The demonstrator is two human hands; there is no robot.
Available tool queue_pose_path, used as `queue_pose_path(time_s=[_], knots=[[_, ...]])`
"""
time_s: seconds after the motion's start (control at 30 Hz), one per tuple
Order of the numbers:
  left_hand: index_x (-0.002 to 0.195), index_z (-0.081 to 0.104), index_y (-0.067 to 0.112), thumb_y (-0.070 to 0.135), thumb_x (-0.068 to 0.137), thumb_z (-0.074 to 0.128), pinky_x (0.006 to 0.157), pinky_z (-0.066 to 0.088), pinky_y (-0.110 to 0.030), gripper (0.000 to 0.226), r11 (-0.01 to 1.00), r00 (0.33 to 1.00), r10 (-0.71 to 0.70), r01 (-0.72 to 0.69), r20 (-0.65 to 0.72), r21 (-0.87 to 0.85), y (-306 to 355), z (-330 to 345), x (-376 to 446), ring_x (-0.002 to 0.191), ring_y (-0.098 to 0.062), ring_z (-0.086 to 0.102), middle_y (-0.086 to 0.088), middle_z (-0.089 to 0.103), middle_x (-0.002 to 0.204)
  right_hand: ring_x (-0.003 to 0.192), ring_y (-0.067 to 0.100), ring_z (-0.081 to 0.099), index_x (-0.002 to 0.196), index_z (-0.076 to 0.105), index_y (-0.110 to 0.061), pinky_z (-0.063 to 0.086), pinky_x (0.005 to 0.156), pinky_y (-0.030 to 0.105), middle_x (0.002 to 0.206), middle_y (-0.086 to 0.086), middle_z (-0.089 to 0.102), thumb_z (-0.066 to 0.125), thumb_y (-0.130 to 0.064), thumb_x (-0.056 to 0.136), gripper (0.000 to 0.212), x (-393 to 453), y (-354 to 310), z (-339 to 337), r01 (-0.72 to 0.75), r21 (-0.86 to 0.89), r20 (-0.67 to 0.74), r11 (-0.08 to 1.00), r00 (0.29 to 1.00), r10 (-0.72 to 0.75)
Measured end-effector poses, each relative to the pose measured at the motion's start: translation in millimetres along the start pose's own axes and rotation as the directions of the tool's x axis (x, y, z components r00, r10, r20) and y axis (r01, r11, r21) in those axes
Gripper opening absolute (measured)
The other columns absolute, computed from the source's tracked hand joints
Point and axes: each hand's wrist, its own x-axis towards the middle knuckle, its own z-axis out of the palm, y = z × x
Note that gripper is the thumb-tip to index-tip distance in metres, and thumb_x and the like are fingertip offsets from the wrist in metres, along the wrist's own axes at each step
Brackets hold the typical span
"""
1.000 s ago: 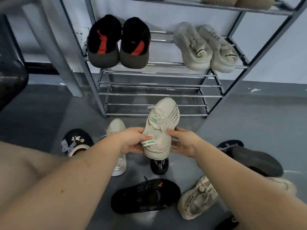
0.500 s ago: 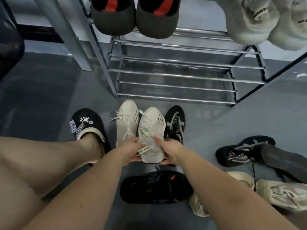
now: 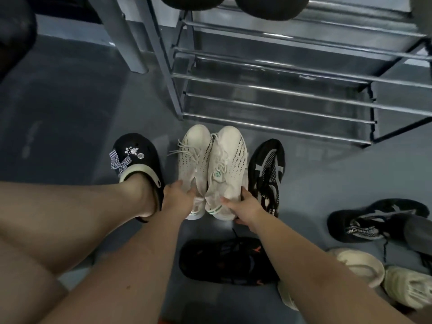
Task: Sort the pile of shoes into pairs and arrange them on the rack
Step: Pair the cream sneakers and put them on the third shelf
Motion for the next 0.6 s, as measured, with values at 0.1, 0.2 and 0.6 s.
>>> queue_pose_path(time_s=[0.1, 0.2, 0.6], knots=[[0.147, 0.025, 0.017, 0.038, 0.091, 0.054, 0.086, 0.039, -0.030, 0.067, 0.990, 0.993, -0.114, 0.112, -0.018, -0.084, 6.7, 7.2, 0.2, 0.121, -0.036, 0.045, -0.012, 0.020, 0.147, 0.119, 0.022, 0.057, 0.145, 0.031, -0.024, 0.048, 0.101, 0.042, 0.131, -0.001, 0.059, 0.081, -0.042, 0.067, 0.094, 2.2, 5.3, 6.4, 0.018, -0.084, -0.021, 0.996, 1.000, -0.020], [0.147, 0.019, 0.012, 0.036, 0.084, 0.064, 0.084, 0.038, -0.032, 0.081, 0.947, 0.952, -0.305, 0.303, -0.006, -0.105, 6.4, 7.4, 1.0, 0.124, -0.034, 0.042, -0.014, 0.020, 0.146, 0.115, 0.023, 0.059, 0.144, 0.031, -0.027, 0.050, 0.098, 0.041, 0.127, 0.001, 0.061, 0.084, -0.036, 0.065, 0.096, 3.8, 7.5, 7.9, 0.031, -0.098, -0.043, 0.995, 0.998, -0.035], [0.147, 0.026, 0.017, 0.059, 0.065, 0.074, 0.111, 0.032, -0.039, 0.104, 0.851, 0.945, -0.223, 0.309, 0.240, -0.425, -18.5, -10.5, 4.0, 0.130, -0.025, 0.043, -0.004, 0.041, 0.146, 0.115, 0.019, 0.055, 0.147, 0.018, -0.041, 0.051, 0.085, 0.037, 0.128, -0.011, 0.056, 0.082, -0.016, 0.071, 0.102, -13.9, -0.4, 0.5, 0.046, 0.158, 0.074, 0.986, 0.996, -0.058]])
